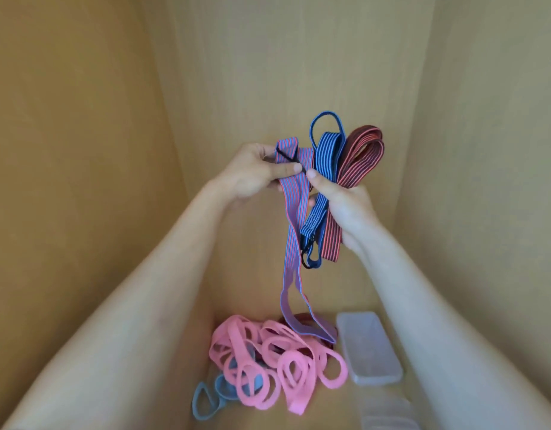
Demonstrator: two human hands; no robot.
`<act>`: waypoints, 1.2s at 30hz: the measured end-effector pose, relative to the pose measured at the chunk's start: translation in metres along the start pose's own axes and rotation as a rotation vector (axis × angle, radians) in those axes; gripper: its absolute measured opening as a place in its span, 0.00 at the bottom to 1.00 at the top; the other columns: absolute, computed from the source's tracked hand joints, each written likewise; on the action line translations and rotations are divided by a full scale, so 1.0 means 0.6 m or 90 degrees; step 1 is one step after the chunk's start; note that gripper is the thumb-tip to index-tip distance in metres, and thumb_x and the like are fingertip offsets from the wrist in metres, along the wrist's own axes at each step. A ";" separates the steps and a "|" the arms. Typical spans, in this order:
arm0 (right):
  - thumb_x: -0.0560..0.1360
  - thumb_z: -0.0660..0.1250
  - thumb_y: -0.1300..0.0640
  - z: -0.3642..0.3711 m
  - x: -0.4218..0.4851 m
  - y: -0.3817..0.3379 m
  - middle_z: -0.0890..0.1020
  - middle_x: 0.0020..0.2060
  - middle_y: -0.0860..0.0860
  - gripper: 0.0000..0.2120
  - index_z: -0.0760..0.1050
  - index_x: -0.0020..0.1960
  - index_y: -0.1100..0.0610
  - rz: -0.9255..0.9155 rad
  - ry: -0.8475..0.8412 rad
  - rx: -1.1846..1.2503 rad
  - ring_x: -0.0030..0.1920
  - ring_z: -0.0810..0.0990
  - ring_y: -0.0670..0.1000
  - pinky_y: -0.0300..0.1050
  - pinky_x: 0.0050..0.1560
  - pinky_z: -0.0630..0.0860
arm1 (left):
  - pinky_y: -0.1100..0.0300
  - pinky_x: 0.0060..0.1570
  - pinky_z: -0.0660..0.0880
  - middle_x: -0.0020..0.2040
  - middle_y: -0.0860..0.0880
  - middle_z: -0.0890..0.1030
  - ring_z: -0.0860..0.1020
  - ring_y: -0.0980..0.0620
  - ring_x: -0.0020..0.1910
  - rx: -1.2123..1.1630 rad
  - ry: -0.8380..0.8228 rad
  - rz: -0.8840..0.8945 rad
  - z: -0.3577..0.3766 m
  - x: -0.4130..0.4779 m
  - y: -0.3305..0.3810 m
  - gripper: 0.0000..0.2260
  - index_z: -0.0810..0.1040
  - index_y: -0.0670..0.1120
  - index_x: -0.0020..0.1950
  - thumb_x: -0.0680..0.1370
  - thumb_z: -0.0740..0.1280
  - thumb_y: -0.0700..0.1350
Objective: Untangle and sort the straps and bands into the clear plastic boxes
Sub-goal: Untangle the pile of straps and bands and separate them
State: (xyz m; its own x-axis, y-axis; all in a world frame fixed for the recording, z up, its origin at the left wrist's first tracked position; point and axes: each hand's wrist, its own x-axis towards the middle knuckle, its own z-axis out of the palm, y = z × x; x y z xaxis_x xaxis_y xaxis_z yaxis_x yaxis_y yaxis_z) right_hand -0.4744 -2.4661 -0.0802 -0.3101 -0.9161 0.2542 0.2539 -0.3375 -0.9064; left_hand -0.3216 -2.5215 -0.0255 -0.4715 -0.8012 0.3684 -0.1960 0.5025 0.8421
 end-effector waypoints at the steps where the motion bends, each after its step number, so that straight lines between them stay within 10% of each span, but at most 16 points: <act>1: 0.75 0.74 0.60 0.000 0.001 0.000 0.79 0.33 0.50 0.04 0.80 0.44 0.55 -0.004 -0.005 -0.024 0.27 0.74 0.49 0.46 0.35 0.74 | 0.62 0.45 0.78 0.45 0.45 0.84 0.81 0.53 0.43 -0.015 -0.005 -0.007 0.002 -0.001 -0.003 0.08 0.82 0.37 0.57 0.79 0.70 0.38; 11: 0.74 0.75 0.61 -0.014 -0.002 0.007 0.81 0.34 0.53 0.03 0.82 0.43 0.57 -0.025 0.034 -0.092 0.30 0.75 0.52 0.52 0.41 0.76 | 0.49 0.53 0.80 0.49 0.38 0.85 0.83 0.47 0.46 -0.050 -0.041 -0.033 0.025 -0.013 -0.024 0.03 0.83 0.41 0.49 0.78 0.72 0.40; 19: 0.71 0.78 0.59 -0.019 -0.014 -0.017 0.80 0.31 0.52 0.06 0.82 0.40 0.54 -0.065 -0.070 -0.168 0.29 0.74 0.50 0.45 0.37 0.75 | 0.64 0.32 0.73 0.42 0.44 0.82 0.78 0.51 0.38 -0.088 0.020 0.010 0.025 -0.010 -0.014 0.04 0.79 0.46 0.46 0.81 0.68 0.40; 24: 0.68 0.81 0.59 -0.001 -0.016 -0.010 0.79 0.28 0.47 0.09 0.82 0.42 0.58 -0.077 -0.051 -0.249 0.28 0.74 0.46 0.41 0.36 0.75 | 0.58 0.50 0.78 0.47 0.48 0.84 0.81 0.51 0.47 -0.124 -0.044 0.029 0.053 -0.010 -0.010 0.08 0.79 0.45 0.53 0.82 0.63 0.35; 29: 0.69 0.79 0.61 0.002 -0.016 0.001 0.80 0.28 0.48 0.06 0.82 0.41 0.54 -0.030 -0.025 -0.242 0.28 0.74 0.48 0.44 0.38 0.75 | 0.60 0.42 0.77 0.50 0.30 0.80 0.80 0.44 0.42 -0.114 -0.093 -0.050 0.051 -0.025 -0.009 0.12 0.76 0.40 0.55 0.73 0.59 0.38; 32: 0.69 0.78 0.61 0.005 -0.018 0.005 0.80 0.29 0.52 0.05 0.83 0.41 0.58 -0.014 -0.013 -0.211 0.28 0.74 0.51 0.46 0.38 0.75 | 0.52 0.54 0.73 0.44 0.38 0.79 0.79 0.46 0.42 -0.142 -0.095 -0.066 0.047 -0.038 -0.013 0.16 0.75 0.39 0.50 0.64 0.60 0.42; 36: 0.72 0.73 0.65 0.010 -0.019 -0.005 0.77 0.27 0.51 0.08 0.81 0.36 0.57 0.001 0.030 -0.135 0.30 0.73 0.52 0.45 0.35 0.72 | 0.46 0.65 0.72 0.52 0.46 0.83 0.82 0.49 0.54 -0.227 -0.106 -0.101 0.057 -0.062 -0.072 0.31 0.71 0.42 0.68 0.65 0.72 0.43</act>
State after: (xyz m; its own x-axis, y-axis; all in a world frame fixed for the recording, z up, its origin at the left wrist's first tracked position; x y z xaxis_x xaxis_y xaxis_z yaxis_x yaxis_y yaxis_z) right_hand -0.4663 -2.4559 -0.0781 -0.3535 -0.9037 0.2416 0.0574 -0.2787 -0.9587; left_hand -0.3253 -2.5025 -0.0890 -0.5977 -0.7815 0.1790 0.0186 0.2097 0.9776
